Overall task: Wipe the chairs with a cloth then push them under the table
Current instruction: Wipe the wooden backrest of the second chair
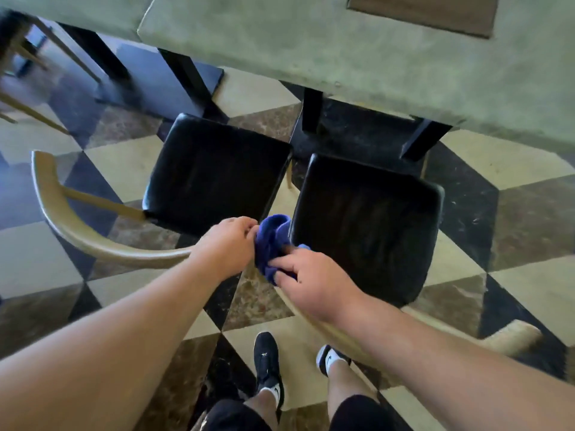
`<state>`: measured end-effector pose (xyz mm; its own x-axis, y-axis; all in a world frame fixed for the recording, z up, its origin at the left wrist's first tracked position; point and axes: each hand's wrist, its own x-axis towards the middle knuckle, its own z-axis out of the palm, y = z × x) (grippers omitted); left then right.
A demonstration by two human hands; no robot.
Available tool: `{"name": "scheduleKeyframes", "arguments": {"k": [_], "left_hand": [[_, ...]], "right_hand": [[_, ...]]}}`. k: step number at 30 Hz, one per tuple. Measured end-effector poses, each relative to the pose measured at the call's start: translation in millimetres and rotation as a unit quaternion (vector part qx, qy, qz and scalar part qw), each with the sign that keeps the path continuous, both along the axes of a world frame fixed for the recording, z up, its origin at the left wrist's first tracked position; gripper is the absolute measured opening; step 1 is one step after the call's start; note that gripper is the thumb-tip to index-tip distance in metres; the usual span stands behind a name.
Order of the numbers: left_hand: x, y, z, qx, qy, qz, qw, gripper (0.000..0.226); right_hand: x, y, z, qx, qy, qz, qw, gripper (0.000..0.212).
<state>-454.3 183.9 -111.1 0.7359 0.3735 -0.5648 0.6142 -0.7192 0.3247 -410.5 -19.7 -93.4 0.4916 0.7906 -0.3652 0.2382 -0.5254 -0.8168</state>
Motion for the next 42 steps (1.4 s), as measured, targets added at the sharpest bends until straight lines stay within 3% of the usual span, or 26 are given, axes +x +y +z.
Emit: {"name": "scheduleKeyframes", "arguments": {"k": [3, 6, 8, 11, 14, 15, 18, 21, 24, 26, 30, 33, 36, 42], "left_hand": [[-17, -15, -8, 0.035, -0.04, -0.01, 0.999, 0.05], [-23, -36, -9, 0.099, -0.099, -0.063, 0.988, 0.055], [-27, -55, -13, 0.137, -0.118, -0.166, 0.969, 0.055], [-28, -96, -12, 0.145, -0.05, -0.312, 0.938, 0.039], [-33, -144, -10, 0.14, 0.005, -0.384, 0.913, 0.005], [-36, -160, -10, 0.126, 0.02, -0.394, 0.91, 0.003], [-38, -206, -12, 0.119, 0.033, -0.449, 0.885, 0.018], [-25, -250, -14, 0.068, 0.094, -0.425, 0.898, 0.059], [-6, -287, -17, 0.04, 0.123, -0.473, 0.871, 0.034], [7, -308, -17, 0.01, 0.162, -0.476, 0.865, 0.04], [32, -335, -17, -0.033, 0.237, -0.447, 0.862, 0.062], [46, -344, -22, -0.082, 0.255, -0.363, 0.893, 0.051], [67, -351, -34, -0.143, 0.29, -0.242, 0.915, 0.054], [106, -354, -77, -0.158, 0.289, -0.259, 0.908, 0.038]], "right_hand": [[-29, -29, -1, -0.021, -0.137, 0.082, 0.987, 0.03], [-47, -63, 2, -0.035, -0.184, 0.096, 0.978, 0.034], [-54, -85, 8, -0.049, -0.187, 0.099, 0.976, 0.036], [-58, -123, 18, -0.052, -0.191, 0.106, 0.974, 0.032], [-54, -167, 24, -0.043, -0.191, 0.104, 0.975, 0.026], [-52, -182, 25, -0.047, -0.19, 0.105, 0.975, 0.024], [-41, -232, 23, -0.044, -0.191, 0.1, 0.975, 0.02], [-22, -280, 18, -0.049, -0.208, 0.096, 0.972, 0.017], [10, -321, 19, -0.083, -0.222, 0.093, 0.967, 0.01], [36, -336, 20, -0.117, -0.231, 0.085, 0.962, 0.014], [83, -323, 17, -0.29, -0.184, 0.101, 0.934, 0.025], [111, -288, -7, -0.396, -0.091, 0.175, 0.897, 0.022], [127, -258, -43, -0.432, -0.016, 0.271, 0.86, 0.027], [139, -240, -121, -0.481, 0.131, 0.314, 0.808, 0.03]]}}
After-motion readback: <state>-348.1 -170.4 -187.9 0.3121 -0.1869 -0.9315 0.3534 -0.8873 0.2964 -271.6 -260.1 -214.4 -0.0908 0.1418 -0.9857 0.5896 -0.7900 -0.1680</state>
